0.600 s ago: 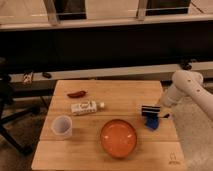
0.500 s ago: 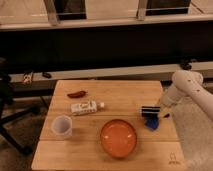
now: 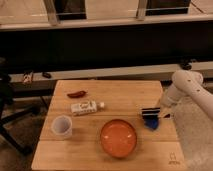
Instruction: Place the eraser on the white sponge
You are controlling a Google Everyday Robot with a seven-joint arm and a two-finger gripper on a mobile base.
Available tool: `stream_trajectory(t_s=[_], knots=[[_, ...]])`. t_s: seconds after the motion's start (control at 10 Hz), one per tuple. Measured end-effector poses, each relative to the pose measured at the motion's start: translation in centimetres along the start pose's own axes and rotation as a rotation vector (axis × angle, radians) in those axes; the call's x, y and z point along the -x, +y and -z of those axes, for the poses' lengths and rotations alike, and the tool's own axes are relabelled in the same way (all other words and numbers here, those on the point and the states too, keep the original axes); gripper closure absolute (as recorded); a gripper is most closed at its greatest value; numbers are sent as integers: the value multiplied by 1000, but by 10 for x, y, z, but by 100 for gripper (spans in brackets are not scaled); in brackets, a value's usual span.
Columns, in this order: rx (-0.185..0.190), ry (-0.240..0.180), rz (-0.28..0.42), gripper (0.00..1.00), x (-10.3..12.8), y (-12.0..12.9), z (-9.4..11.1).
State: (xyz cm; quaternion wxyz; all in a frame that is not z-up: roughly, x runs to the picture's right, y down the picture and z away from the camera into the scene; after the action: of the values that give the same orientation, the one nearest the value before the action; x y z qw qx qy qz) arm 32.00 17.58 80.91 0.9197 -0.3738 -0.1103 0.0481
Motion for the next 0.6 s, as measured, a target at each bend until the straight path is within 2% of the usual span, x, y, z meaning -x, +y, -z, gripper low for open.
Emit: stream_trajectory(t_s=[0.3, 0.5, 0.6], knots=[[0, 0, 0, 38, 1, 0, 1], [1, 0, -1, 31, 1, 1, 2], [1, 0, -1, 35, 1, 1, 3]])
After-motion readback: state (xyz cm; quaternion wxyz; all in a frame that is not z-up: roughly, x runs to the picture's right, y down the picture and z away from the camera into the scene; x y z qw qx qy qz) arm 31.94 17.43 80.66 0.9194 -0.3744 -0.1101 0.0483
